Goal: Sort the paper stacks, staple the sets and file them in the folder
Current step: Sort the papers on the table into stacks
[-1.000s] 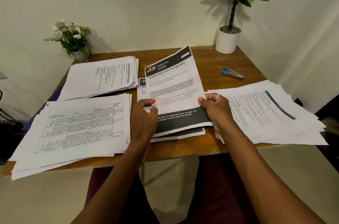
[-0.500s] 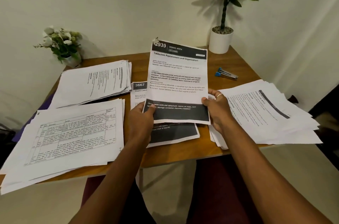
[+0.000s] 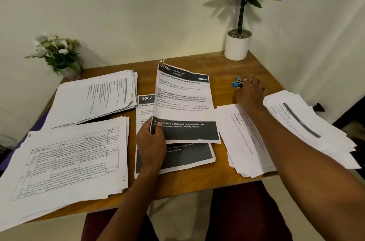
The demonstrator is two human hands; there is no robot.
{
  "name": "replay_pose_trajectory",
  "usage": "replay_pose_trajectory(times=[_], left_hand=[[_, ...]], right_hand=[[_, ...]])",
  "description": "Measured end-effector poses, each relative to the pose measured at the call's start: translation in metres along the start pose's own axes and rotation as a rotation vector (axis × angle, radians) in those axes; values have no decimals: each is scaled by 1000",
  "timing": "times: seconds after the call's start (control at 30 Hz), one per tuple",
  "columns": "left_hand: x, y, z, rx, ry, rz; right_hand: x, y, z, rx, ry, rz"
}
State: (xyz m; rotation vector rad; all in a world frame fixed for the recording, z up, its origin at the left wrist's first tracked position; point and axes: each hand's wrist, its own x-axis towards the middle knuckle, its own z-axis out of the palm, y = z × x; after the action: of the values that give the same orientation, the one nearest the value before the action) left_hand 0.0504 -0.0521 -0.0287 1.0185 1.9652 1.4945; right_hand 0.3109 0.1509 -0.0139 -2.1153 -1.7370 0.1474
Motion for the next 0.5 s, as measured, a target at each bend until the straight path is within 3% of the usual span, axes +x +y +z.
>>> replay_pose_trajectory(times=[0.1, 0.27, 0.5], left_hand=[[0, -1, 2, 12, -2, 12], [1, -2, 2, 20, 7, 5], [0, -2, 1, 0, 9, 26]], right_hand=[[13, 5, 6, 29, -71, -56], [14, 5, -4, 140, -27, -174], [1, 13, -13, 132, -97, -209]])
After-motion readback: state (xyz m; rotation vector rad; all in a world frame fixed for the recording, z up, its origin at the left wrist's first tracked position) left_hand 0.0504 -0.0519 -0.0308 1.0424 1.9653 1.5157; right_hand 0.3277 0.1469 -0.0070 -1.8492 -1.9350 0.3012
